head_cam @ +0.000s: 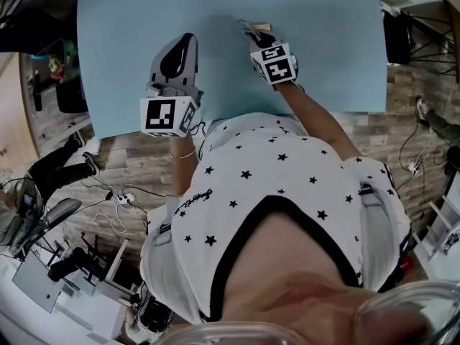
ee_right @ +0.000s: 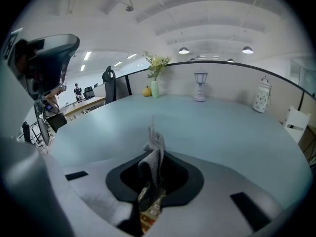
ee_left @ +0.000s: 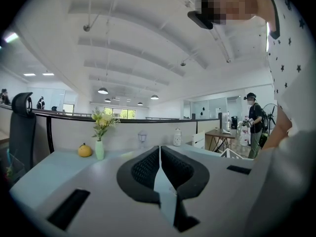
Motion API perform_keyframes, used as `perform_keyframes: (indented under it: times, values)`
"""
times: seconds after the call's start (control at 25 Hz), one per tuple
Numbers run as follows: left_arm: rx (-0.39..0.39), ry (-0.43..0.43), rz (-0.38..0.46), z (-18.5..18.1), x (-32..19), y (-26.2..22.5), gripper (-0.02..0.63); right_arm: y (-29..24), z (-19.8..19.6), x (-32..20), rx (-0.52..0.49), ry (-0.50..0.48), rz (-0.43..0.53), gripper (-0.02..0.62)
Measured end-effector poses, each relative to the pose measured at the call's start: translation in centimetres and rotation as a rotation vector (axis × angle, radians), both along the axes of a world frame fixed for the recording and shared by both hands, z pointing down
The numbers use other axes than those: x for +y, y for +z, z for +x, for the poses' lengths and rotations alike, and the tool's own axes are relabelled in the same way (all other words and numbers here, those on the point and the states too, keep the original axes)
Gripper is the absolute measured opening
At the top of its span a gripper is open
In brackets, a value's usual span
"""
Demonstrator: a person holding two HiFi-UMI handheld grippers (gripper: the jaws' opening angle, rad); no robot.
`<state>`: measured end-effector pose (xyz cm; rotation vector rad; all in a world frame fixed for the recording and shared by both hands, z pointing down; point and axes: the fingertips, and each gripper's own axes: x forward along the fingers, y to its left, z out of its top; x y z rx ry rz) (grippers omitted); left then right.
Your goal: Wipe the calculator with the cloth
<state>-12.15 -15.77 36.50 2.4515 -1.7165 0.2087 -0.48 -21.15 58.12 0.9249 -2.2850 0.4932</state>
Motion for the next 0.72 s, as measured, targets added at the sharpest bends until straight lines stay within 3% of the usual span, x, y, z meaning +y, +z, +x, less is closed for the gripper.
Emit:
perform_keyframes:
  times: [0.72]
  values:
    - [0.032,0.086,-0.017,1.9,-1.1,0.4,0.035,-0.2,6.6,-1.8,0.013,0.187,0.013,0.044]
